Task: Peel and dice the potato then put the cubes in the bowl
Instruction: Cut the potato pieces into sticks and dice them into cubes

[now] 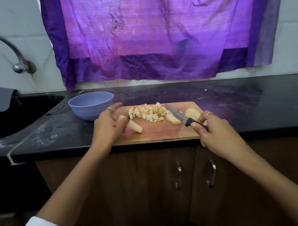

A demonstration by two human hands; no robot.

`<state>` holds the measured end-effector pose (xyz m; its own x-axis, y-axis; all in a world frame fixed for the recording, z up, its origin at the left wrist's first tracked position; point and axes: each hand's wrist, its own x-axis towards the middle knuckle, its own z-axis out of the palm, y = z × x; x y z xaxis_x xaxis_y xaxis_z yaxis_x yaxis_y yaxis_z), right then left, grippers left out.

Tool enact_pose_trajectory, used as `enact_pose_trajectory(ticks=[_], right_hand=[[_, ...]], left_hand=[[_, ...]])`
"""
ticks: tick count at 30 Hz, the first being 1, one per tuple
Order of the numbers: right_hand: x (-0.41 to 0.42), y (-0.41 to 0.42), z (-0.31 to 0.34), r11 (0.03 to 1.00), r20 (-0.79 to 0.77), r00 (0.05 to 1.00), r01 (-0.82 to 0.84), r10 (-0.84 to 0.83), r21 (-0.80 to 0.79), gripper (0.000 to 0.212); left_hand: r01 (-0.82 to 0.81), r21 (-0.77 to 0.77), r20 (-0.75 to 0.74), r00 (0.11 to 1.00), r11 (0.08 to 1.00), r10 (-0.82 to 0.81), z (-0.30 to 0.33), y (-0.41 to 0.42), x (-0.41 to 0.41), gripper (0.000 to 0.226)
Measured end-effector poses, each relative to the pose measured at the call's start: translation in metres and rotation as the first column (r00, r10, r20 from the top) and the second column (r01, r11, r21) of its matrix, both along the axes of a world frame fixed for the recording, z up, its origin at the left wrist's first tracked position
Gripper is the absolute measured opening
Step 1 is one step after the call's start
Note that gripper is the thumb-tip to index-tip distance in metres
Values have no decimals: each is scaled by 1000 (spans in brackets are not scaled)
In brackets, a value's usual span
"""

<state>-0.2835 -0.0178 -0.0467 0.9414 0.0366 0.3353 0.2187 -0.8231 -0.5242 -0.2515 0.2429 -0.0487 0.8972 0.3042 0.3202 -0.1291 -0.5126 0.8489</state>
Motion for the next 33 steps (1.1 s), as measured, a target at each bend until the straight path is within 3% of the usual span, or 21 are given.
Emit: enact_pose_trajectory(ticks=[2,5,9,12,14,18,22,23,27,33], right_hand=[[-2,7,-3,999,4,999,-35,35,18,15],[-5,10,-6,999,21,999,-36,35,13,17],[-10,13,-7,1000,5,1000,-28,28,5,20],[-11,15,-9,999,10,1000,-24,24,-26,18],[-12,16,-7,999,14,999,-31,32,-29,16],[-15,21,0,989,-26,993,-112,115,92,12],[-12,27,3,981,-66,983,-162,169,107,9],[-10,30,4,984,-69,984,-160,165,78,8],[-6,49,5,978,-110,975,-182,192,99,7],[-8,77,2,970,-118,967,-234,225,-70,37]], left_hand=[[-72,295,20,997,953,69,-2,4,-6,35],[-122,509,62,992,852,106,-5,6,-16,38],[-252,663,235,964,705,124,-7,-5,-28,29],[-206,738,170,978,643,119,-10,-17,-26,31],[-190,757,140,982,625,128,-13,-30,-27,37],[-181,706,80,981,684,177,-5,-23,-23,64],[132,745,-180,984,654,7,9,41,-5,89],[193,736,-218,975,649,-42,11,49,-3,90],[291,646,-256,953,705,-159,6,39,-3,58],[173,633,-115,985,755,-128,-17,20,0,56]])
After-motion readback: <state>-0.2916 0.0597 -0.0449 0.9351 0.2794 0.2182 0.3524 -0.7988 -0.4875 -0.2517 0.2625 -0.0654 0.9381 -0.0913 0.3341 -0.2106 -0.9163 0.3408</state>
